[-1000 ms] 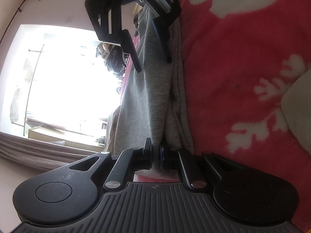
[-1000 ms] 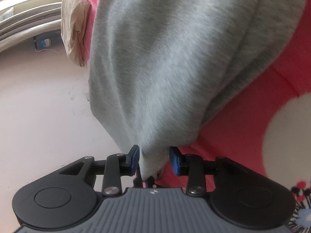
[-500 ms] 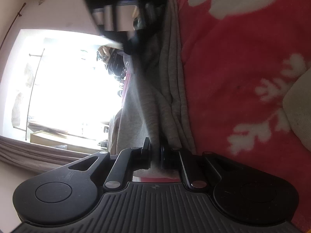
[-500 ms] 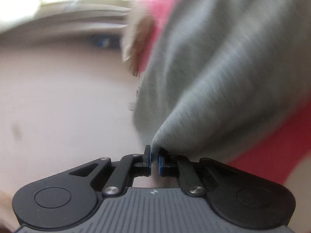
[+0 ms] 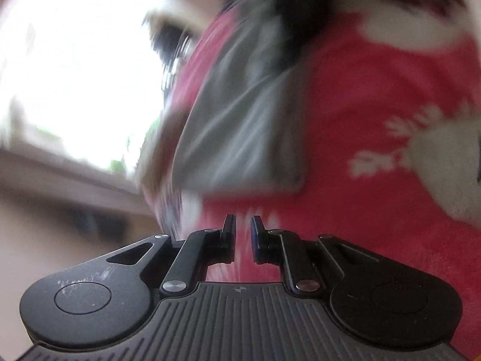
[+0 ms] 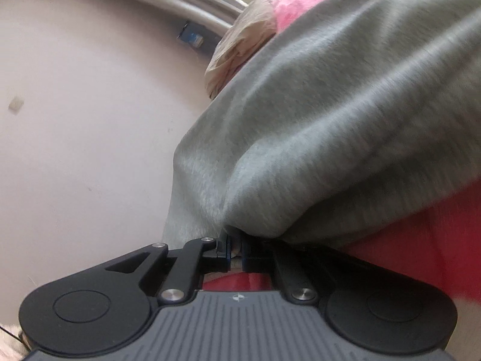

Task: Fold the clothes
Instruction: 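Open both grippers and lay the folded pants flat on the bed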

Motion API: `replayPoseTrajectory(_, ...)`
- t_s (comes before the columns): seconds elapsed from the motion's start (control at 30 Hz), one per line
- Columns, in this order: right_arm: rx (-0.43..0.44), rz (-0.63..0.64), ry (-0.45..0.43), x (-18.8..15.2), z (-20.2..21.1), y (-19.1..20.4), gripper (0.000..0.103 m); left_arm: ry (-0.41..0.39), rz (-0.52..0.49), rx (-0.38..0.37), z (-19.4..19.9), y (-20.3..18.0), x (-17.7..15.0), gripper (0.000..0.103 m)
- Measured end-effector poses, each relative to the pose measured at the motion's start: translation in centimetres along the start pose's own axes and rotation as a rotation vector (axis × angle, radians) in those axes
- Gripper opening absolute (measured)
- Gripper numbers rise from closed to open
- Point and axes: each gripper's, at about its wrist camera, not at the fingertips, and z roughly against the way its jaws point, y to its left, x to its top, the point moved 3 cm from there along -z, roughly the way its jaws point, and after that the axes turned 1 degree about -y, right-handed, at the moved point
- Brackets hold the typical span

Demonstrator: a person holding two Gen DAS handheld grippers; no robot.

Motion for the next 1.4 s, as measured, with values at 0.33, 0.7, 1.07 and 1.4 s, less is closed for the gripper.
replayPoseTrajectory(0.33, 0.028, -0.184, -0.062, -1.2, 0.5, -1.2, 0.004, -0.08, 0.725, -0.251, -2.8, 6.3, 4.5, 0.018)
replayPoseTrajectory(0.7, 0.024, -0.374, -0.038, -1.8, 2.0, -2.6, 0.014, -0.083, 0.746, -0.244, -5.3, 1.0, 4.5, 0.02)
replayPoseTrajectory(1.07, -0.162, 0.139, -0.172, 1.6, 8.0, 6.6, 0.017, -0.073, 0.743, -0.219, -5.3, 1.0, 4.8, 0.021)
replayPoseTrajectory(1.4, -0.604, 0.35, -0.247, 1.9, 5.7, 4.0, 0.003, -0.073, 0.746, -0.225, -5.4, 0.9, 4.5, 0.022)
